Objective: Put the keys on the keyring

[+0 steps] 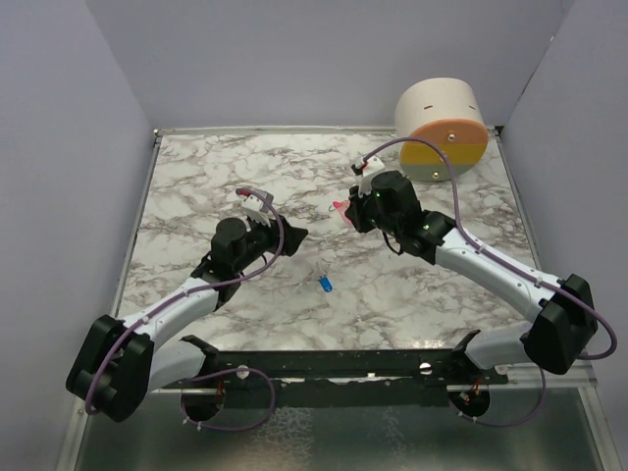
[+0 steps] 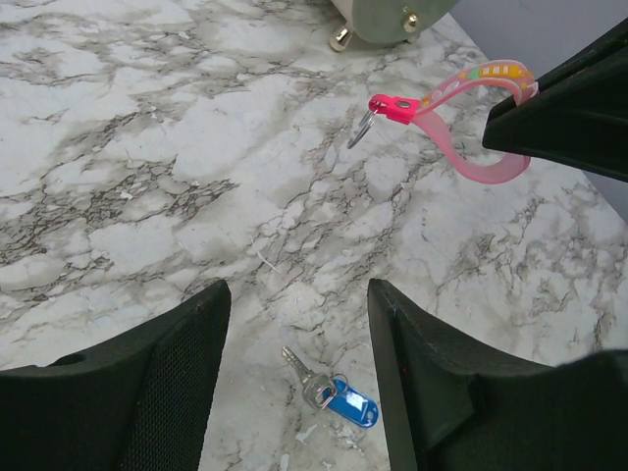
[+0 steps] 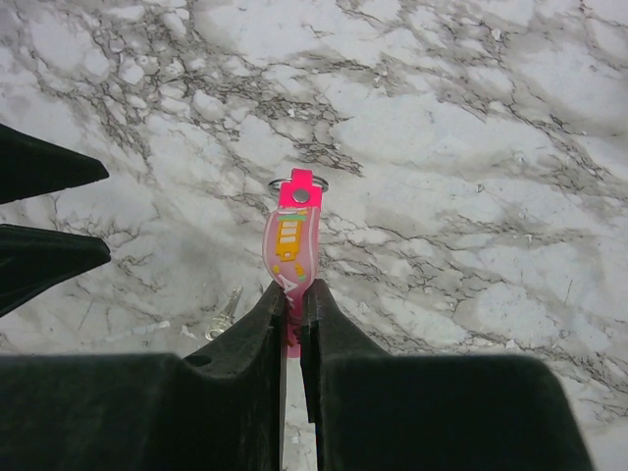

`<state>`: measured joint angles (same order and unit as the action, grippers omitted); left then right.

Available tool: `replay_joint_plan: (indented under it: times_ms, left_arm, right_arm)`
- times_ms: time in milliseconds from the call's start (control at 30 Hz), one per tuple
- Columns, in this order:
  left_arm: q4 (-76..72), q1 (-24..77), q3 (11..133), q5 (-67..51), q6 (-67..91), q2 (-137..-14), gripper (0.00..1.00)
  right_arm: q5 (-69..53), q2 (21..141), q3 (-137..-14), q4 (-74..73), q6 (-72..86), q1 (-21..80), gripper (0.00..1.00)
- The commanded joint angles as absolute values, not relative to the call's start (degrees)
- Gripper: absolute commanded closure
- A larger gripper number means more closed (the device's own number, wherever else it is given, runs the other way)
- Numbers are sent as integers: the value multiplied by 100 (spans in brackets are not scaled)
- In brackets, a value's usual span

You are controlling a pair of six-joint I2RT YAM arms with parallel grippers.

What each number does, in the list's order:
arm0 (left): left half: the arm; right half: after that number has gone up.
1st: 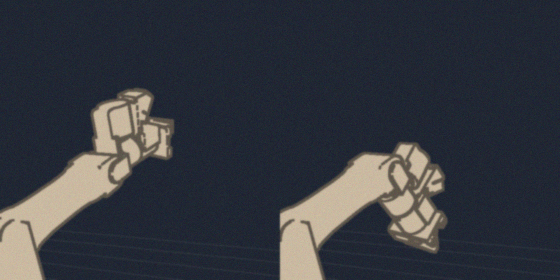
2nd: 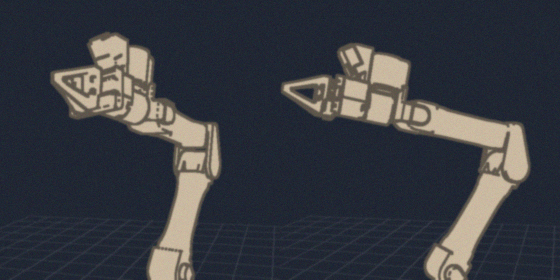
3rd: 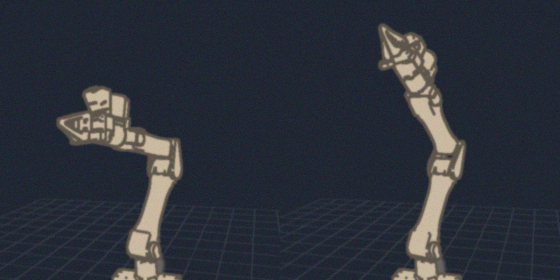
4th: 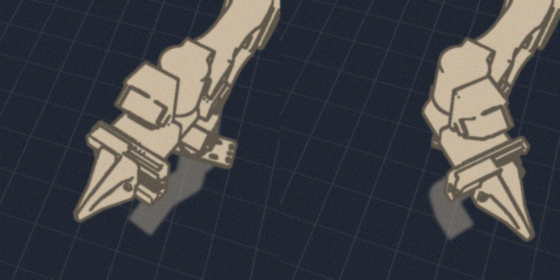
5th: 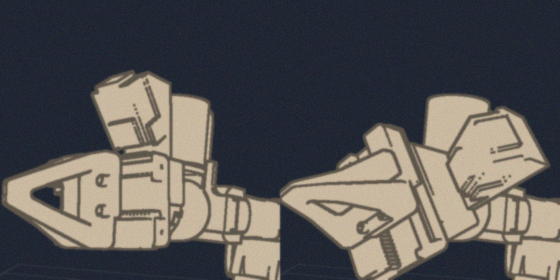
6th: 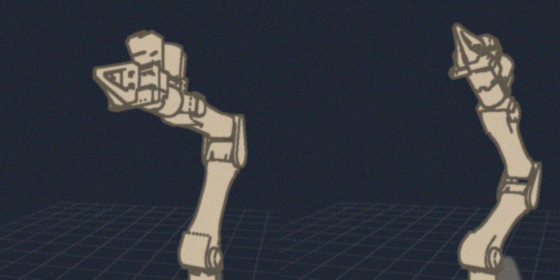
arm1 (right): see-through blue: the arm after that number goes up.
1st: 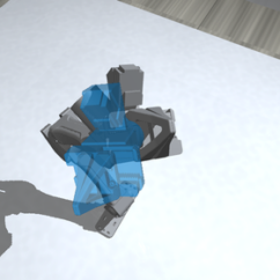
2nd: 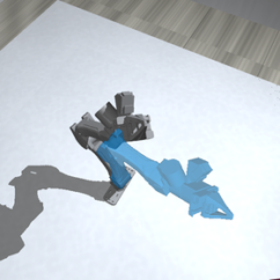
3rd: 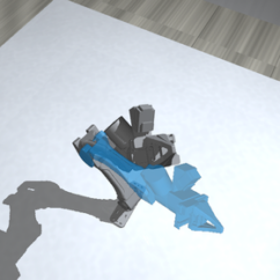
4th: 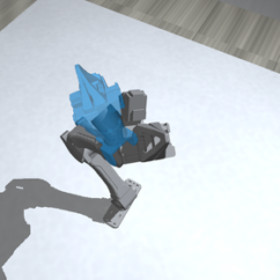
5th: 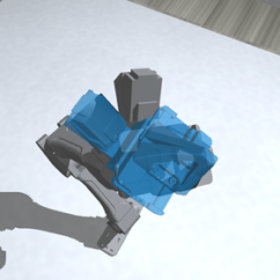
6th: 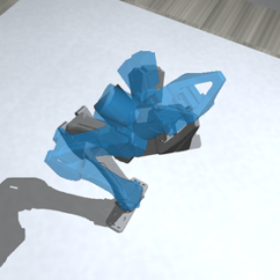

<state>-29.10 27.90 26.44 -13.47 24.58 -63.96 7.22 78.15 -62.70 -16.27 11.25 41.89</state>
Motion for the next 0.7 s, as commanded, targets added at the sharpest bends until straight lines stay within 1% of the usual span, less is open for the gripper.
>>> replay_joint_plan:
  times_ms: [0, 33, 400, 667]
  left_arm:
    - [-3335, 2917, 2636, -1441, 2185, -6513, 41]
    - [-3407, 2951, 2634, -1435, 2147, -6538, 41]
    - [-3873, 3524, 2802, -770, 1553, -7083, 42]
    - [-4915, 3588, 2682, -421, 1421, -7549, 45]
  right_arm:
    - [522, 7648, -6306, -1714, 1147, 4184, 94]
    - [504, 7647, -6297, -1719, 1151, 4184, 96]
    - [283, 7583, -6290, -1818, 1151, 4192, 98]
    - [-31, 7367, -6120, -1776, 1186, 4201, 98]
